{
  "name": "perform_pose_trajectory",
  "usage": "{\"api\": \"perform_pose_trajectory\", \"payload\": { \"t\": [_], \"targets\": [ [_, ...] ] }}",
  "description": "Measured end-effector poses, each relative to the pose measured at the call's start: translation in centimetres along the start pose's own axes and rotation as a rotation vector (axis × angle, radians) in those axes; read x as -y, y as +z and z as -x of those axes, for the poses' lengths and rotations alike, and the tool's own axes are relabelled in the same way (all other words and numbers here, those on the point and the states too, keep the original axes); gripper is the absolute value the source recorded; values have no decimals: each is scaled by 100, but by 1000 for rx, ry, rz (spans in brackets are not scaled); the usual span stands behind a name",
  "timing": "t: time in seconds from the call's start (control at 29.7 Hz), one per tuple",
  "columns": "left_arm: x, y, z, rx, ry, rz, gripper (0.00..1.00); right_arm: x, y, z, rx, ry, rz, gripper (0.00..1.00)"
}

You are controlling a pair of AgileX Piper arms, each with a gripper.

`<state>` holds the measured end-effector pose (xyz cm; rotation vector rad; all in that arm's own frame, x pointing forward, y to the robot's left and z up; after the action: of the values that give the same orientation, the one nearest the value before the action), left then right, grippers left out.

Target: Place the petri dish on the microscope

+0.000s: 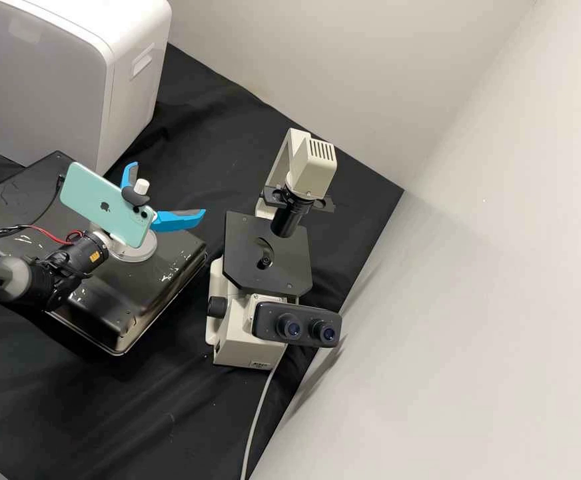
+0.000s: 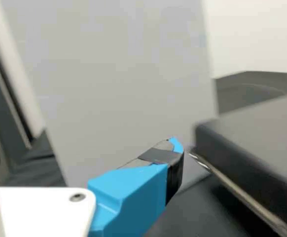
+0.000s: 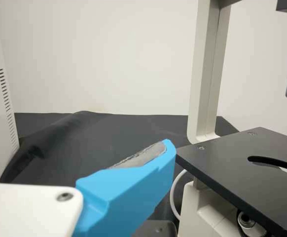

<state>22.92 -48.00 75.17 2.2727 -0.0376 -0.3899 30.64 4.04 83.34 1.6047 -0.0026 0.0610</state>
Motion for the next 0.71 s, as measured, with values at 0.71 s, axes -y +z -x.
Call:
{"api": "perform_pose_trajectory", "payload": {
  "t": [0.71],
  "targets": [
    [-79,161,-50,146,110,-146,100,0,0,0,0,0,0,100]
  ]
}}
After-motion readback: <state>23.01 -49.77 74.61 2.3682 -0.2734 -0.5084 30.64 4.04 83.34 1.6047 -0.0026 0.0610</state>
